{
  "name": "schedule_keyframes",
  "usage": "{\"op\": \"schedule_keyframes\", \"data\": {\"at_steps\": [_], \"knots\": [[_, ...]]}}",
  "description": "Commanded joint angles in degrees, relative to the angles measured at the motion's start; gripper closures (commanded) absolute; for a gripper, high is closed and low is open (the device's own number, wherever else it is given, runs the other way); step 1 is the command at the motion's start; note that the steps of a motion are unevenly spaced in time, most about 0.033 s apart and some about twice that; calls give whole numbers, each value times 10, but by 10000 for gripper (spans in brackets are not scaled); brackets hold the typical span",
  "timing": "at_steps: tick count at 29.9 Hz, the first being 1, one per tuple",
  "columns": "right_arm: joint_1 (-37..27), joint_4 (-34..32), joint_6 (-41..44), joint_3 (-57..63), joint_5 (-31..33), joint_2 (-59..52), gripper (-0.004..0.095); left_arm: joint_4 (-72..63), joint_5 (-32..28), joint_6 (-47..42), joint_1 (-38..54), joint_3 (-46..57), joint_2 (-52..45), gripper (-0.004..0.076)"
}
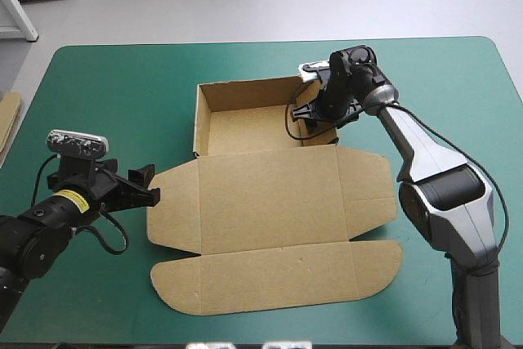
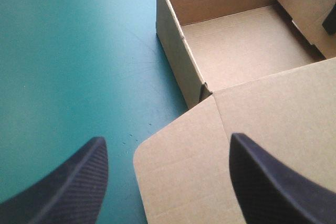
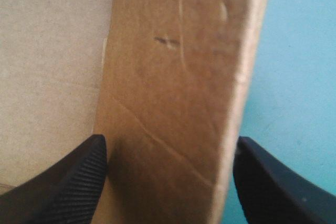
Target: Fold the box
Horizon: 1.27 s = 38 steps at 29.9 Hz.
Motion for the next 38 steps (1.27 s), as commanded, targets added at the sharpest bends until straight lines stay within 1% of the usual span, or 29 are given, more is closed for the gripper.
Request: {"op": "schedule_keyframes", "data": {"at_steps": [1,4,6,8,10,12,13,16,21,25,34,38], "knots": [[-4,4,0,-13,4,-35,265,7,-32,-5,-2,-13,-4,244],[-4,4,0,-13,4,-35,306,25,-32,-5,-2,-13,-4,244],[-4,4,0,-13,4,-35,382,37,-32,-5,-2,-13,-5,244],[-4,7,0,-13,4,-35,517,50,-34,-5,-2,-11,-9,244],[-4,11,-1,-13,4,-35,688,56,-49,-5,-2,4,-16,244],[-4,18,-7,-13,4,-35,898,54,-68,-5,-2,25,-27,244],[-4,19,-11,-13,4,-35,922,51,-78,-5,-2,32,-33,244],[-4,19,-13,-13,4,-36,911,48,-111,-5,-2,60,-53,244],[-4,-7,-13,-13,4,-48,911,51,-117,-5,-2,61,-72,244],[-17,-11,-16,-13,5,-65,911,51,-117,-5,-2,62,-72,245],[-103,-11,-32,-12,5,-113,911,58,-131,-5,-2,62,-72,245],[-153,-11,-43,-8,5,-139,911,71,-144,-5,-2,62,-72,246]]}}
